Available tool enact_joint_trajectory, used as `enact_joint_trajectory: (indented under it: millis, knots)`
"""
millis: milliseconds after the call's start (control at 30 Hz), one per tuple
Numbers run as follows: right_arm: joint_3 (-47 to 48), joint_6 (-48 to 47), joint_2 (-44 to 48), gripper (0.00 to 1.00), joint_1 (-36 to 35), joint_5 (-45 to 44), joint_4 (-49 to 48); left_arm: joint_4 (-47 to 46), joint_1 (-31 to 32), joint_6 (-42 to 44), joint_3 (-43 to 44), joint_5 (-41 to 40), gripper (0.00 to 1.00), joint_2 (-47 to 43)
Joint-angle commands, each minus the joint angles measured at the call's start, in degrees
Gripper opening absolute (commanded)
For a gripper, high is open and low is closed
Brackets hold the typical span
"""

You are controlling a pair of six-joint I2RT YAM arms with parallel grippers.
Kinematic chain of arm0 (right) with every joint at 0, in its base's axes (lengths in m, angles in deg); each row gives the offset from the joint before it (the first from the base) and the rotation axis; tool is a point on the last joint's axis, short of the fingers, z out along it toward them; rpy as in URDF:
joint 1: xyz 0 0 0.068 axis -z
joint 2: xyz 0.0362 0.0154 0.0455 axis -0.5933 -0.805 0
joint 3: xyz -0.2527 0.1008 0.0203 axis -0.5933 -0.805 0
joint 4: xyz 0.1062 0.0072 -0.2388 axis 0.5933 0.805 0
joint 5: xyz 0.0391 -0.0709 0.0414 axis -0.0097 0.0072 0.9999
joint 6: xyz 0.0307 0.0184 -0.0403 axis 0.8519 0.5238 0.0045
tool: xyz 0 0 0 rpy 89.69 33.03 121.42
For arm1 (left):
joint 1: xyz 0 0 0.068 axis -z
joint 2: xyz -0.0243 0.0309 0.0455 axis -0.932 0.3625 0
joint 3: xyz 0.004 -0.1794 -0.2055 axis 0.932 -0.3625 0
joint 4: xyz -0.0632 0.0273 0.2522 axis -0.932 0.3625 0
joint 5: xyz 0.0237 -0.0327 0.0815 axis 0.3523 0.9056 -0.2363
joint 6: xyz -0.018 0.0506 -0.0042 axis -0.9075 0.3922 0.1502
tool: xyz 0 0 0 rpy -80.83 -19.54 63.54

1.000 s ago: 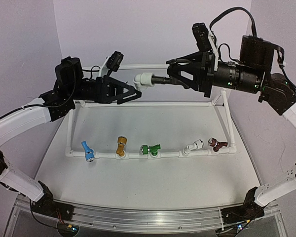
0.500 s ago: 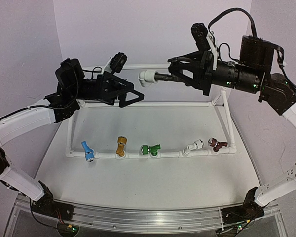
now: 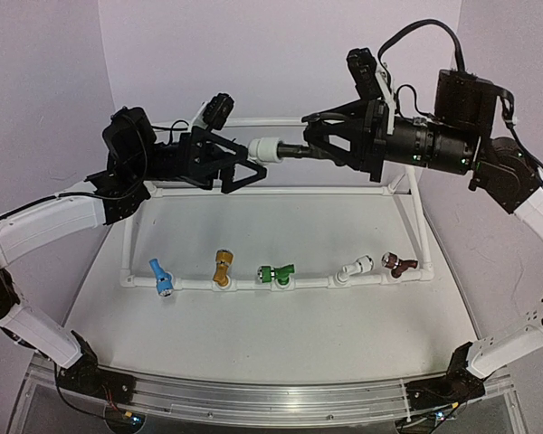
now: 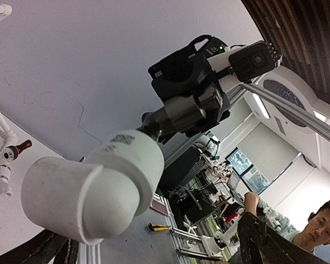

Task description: Install the water faucets

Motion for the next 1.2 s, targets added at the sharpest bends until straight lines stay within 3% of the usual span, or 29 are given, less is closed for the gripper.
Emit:
enact_joint_trajectory:
  millis: [0, 500, 1167]
  knots:
    - [-0.46, 2.13, 1.08, 0.00, -0.17, 2.42, -4.93, -6.33, -0.05, -2.15, 2.37, -1.19, 1.00, 0.80]
    - [-3.61, 4.83, 2.43, 0.00, -0.19, 2.09, -4.79, -9.75, -0.05, 0.63, 2.76, 1.11, 1.00, -1.16]
    - [-3.20, 3.84, 2.24, 0.00, -0.18, -0.39, -4.57, 6.53, 0.04, 13.02, 3.61, 2.22, 1.00, -7.72]
